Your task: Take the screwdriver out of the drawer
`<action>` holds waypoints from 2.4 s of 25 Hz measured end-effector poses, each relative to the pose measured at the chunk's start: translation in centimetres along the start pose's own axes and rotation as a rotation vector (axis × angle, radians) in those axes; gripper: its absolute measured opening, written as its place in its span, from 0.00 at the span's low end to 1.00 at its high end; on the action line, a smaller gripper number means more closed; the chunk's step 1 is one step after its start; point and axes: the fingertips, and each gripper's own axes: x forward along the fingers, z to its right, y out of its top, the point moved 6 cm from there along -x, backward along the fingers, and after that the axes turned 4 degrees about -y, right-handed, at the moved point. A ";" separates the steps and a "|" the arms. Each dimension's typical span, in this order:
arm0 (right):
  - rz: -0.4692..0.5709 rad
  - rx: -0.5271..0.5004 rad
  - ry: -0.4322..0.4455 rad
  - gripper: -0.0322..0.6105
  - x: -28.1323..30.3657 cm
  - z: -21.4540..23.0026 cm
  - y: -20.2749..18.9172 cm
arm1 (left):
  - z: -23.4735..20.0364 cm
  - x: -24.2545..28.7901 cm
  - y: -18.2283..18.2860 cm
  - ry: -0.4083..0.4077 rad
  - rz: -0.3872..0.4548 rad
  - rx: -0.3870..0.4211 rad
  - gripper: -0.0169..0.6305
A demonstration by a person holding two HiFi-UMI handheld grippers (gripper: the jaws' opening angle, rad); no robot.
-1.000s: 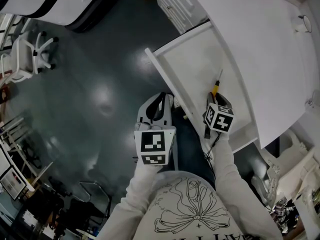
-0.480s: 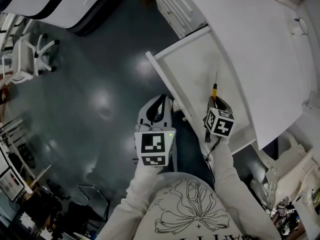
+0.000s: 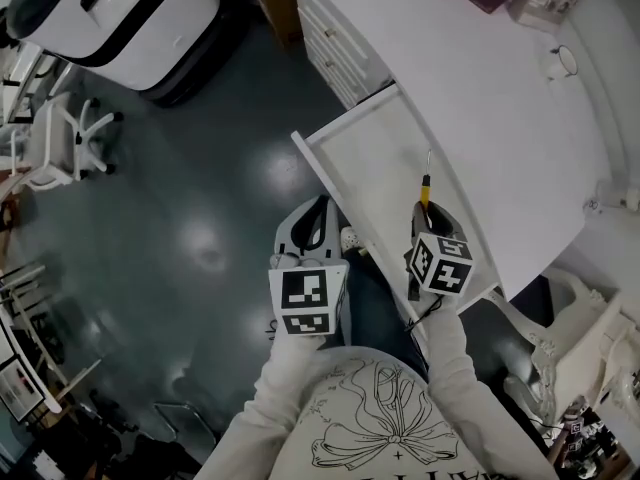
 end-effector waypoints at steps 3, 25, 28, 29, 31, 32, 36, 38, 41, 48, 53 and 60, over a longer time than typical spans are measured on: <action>0.064 -0.004 0.004 0.16 -2.4 -0.6 2.0 | 0.4 -1.0 1.5 -0.006 0.030 -0.007 0.04; 0.499 -0.012 0.027 0.16 -17.1 -4.4 14.2 | 2.8 -9.1 14.1 0.010 0.353 0.090 0.04; 0.546 -0.015 0.032 0.16 -18.5 -4.8 15.4 | 3.0 -10.1 15.8 0.010 0.399 0.113 0.04; 0.563 -0.017 0.034 0.16 -19.0 -5.0 15.7 | 3.1 -10.4 16.2 0.010 0.414 0.121 0.04; 0.591 -0.022 0.036 0.16 -19.9 -5.3 16.3 | 3.2 -11.1 16.9 0.010 0.432 0.128 0.04; 0.602 -0.025 0.037 0.16 -20.4 -5.4 16.5 | 3.3 -11.5 17.1 0.011 0.437 0.129 0.04; 0.647 -0.036 0.041 0.16 -22.2 -5.6 17.1 | 4.0 -12.6 17.7 0.010 0.470 0.141 0.04; 0.670 -0.040 0.045 0.16 -23.1 -5.7 17.4 | 4.3 -13.0 18.1 0.007 0.487 0.147 0.04; 0.703 -0.046 0.047 0.16 -24.2 -6.0 17.9 | 4.4 -13.6 18.7 0.003 0.508 0.151 0.04; 0.743 -0.062 0.044 0.16 -25.3 -6.6 18.3 | 4.8 -14.4 19.1 -0.006 0.526 0.168 0.04; 0.744 -0.061 0.050 0.16 -25.4 -7.1 18.2 | 4.6 -14.8 19.0 -0.005 0.529 0.173 0.04; 0.745 -0.065 0.058 0.16 -25.2 -7.6 18.3 | 4.1 -14.9 19.1 -0.003 0.535 0.166 0.04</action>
